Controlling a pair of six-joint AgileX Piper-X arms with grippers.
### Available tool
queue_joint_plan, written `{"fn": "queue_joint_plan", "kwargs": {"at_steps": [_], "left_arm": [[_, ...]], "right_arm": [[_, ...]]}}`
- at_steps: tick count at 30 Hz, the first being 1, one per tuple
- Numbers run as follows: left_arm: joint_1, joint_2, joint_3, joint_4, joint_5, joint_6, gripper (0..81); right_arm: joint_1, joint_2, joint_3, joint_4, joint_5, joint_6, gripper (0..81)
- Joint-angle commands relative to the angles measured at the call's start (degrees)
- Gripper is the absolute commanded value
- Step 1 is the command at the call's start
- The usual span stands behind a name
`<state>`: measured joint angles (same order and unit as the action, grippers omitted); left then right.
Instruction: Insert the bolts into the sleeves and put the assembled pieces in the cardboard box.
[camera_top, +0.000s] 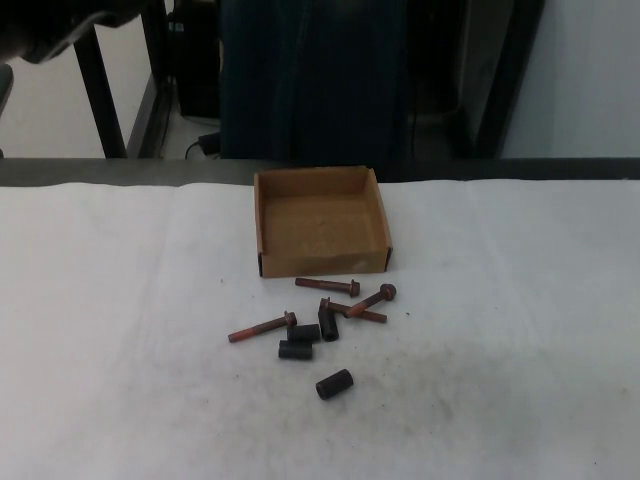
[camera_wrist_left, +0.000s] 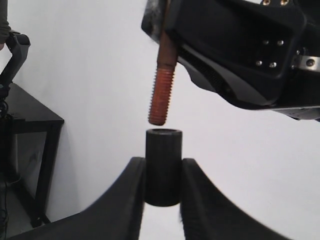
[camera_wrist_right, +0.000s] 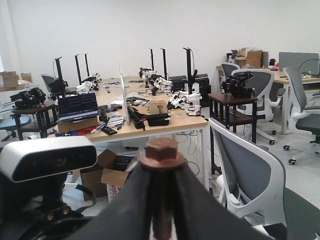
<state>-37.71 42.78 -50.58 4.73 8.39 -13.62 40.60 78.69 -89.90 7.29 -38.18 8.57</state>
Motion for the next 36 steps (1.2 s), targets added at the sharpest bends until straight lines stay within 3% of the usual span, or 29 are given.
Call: {"fn": "queue_joint_plan", "kwargs": {"at_steps": [1, 36], "left_arm": [[-0.16, 0.09, -0.18, -1.36, -1.28, 0.81, 0.8], [-0.16, 2.03, -0.18, -11.01, -1.5, 8.06, 0.8]], "right_arm": [[0.07, 0.0, -0.24, -0.74, 0.2, 0.41, 0.3], [0.07, 0.0, -0.24, 1.0, 0.09, 3.02, 0.3]]}}
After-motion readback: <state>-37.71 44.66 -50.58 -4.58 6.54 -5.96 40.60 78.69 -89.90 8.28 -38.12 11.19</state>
